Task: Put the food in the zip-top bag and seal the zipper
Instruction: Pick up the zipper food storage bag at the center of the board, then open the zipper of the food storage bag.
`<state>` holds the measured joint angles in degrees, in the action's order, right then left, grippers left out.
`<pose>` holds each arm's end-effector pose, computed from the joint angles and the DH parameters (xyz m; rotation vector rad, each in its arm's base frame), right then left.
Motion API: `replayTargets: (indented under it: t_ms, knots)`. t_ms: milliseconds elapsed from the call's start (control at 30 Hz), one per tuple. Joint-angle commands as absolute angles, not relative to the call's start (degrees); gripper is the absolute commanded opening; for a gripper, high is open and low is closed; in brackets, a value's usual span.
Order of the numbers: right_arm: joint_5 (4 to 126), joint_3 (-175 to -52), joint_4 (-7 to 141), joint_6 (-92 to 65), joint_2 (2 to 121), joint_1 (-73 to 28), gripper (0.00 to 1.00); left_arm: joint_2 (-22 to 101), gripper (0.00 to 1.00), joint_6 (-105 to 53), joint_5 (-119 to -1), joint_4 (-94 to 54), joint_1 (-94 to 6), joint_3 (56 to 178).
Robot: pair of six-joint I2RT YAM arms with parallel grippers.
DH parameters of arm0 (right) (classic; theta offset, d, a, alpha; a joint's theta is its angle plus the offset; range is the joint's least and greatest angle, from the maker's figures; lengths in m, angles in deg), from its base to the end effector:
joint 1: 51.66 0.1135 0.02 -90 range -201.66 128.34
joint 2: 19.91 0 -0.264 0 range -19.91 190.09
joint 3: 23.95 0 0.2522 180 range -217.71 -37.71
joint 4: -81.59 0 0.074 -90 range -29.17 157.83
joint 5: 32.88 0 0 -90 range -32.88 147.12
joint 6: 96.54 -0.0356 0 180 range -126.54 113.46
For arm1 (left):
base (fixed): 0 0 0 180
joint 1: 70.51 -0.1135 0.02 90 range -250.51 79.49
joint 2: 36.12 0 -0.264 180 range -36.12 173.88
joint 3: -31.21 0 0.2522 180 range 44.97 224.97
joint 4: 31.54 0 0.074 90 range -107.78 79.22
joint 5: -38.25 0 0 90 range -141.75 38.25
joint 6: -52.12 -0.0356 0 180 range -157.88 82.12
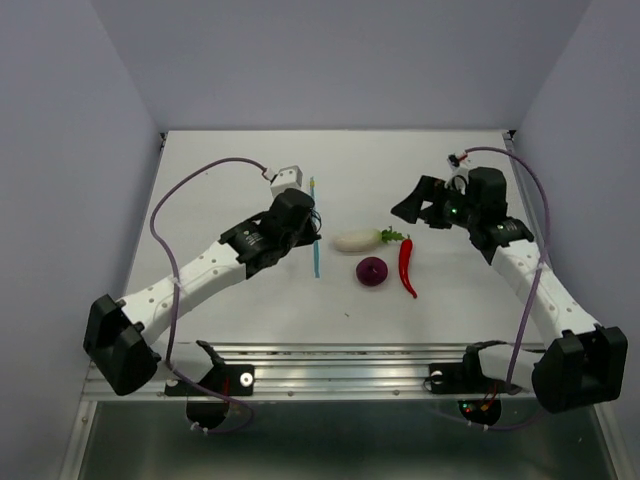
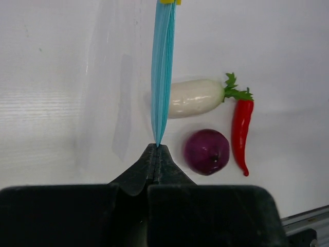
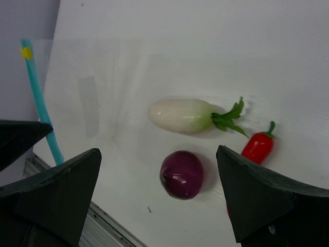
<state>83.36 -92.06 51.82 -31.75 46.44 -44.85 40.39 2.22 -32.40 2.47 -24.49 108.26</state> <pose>0.2560 0.0464 0.3133 0.0452 2.1043 0.8124 0.2171 -0.2079 0.3133 -0.0860 2.1617 -0.5225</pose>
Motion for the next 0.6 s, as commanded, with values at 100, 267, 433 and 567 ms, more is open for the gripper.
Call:
replayTargets:
  t_ms: [100,267,433,567]
  knots:
    - [88.67,-94.75,58.86,-30.53,49.43,-31.55,1.0,32.97,0.0,-0.26,-37.25,-4.86,-24.46,105.09]
    - [84.47,-94.22,60.36,-30.62,50.31,-24.96,1.0,33.22,0.0,2.11,-36.46,-4.77,-24.46,104.82]
    - [78.05,-94.92,61.93,-31.06,52.07,-18.19,1.0,33.31,0.0,4.57,-36.19,-4.86,-24.46,104.65]
    - [74.62,-97.03,62.64,-31.94,54.53,-13.62,1.0,33.49,0.0,5.89,-36.37,-5.21,-24.46,104.39]
